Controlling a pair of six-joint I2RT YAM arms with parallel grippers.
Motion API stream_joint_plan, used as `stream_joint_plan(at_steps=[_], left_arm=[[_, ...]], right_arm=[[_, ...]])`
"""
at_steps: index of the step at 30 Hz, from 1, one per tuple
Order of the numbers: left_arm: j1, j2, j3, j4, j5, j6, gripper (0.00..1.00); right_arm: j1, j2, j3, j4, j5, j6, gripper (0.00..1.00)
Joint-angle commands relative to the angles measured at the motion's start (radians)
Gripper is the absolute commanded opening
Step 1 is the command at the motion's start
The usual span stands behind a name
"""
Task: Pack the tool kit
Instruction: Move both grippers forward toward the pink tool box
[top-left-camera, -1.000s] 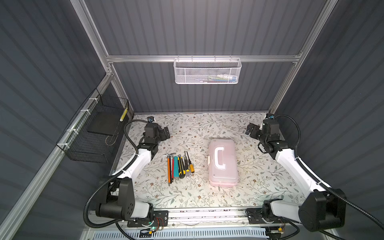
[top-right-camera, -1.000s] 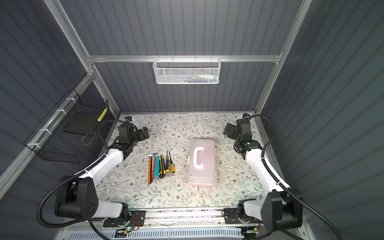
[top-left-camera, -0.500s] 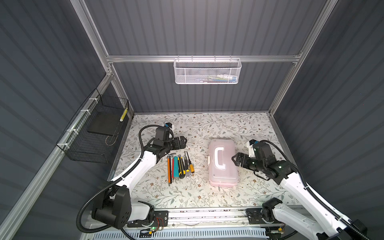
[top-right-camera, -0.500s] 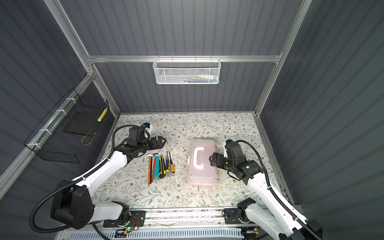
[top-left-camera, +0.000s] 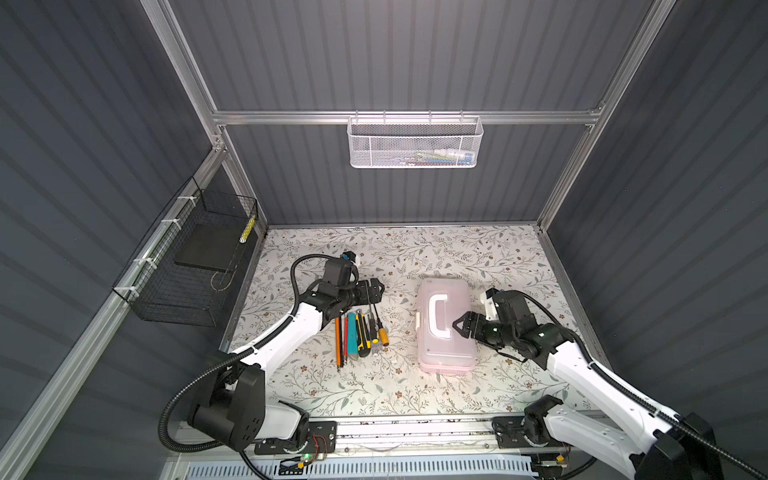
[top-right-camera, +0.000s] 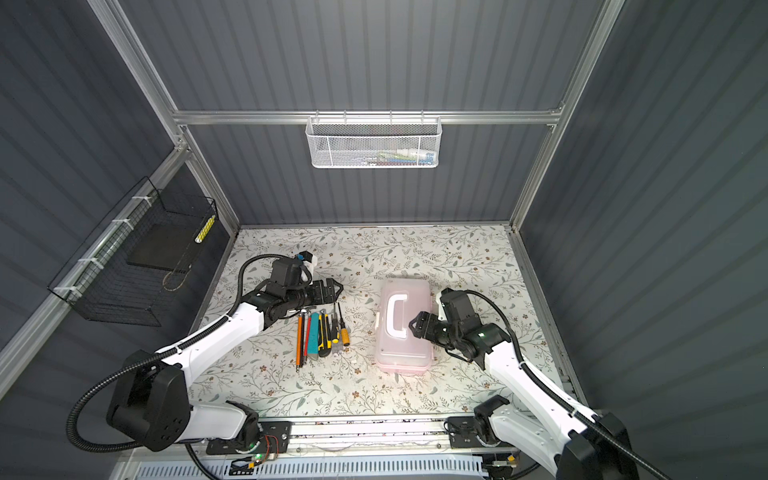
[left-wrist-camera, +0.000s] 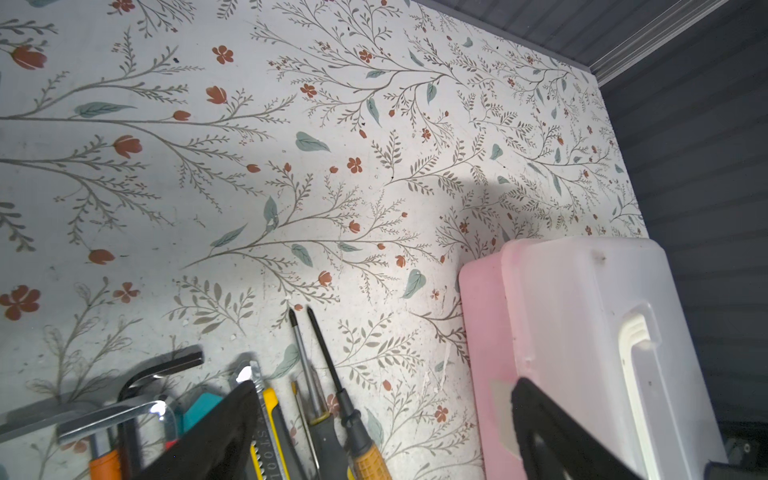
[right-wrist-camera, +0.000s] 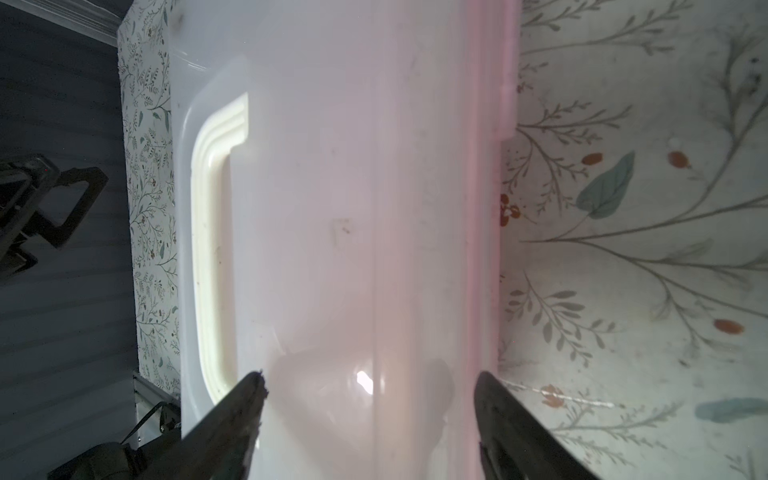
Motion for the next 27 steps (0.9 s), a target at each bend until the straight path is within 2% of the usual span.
stream_joint_plan(at_steps=[1,9,18,27], left_arm=[[-0.034,0.028,-0.016,0.028,-0.001,-0.024,0.95],[-0.1,0.086,-0.003,0.047,-0.005,-0.04,0.94],[-0.158,0.141,-0.024,0.095,0.024,-0.075,0.92],[-0.181,0.23,0.02,0.146,0.052,-0.078,0.92]], right_arm=[[0.002,0.038,0.009,0.081,0.012,-0.008,0.74],[-0.035,0.164,0.075,0.147,0.01,-0.055,0.7],[-0.087,0.298,0.146,0.244,-0.068,-0.104,0.7],[-0.092,0.372,0.136,0.366,-0.153,-0.06,0.7]])
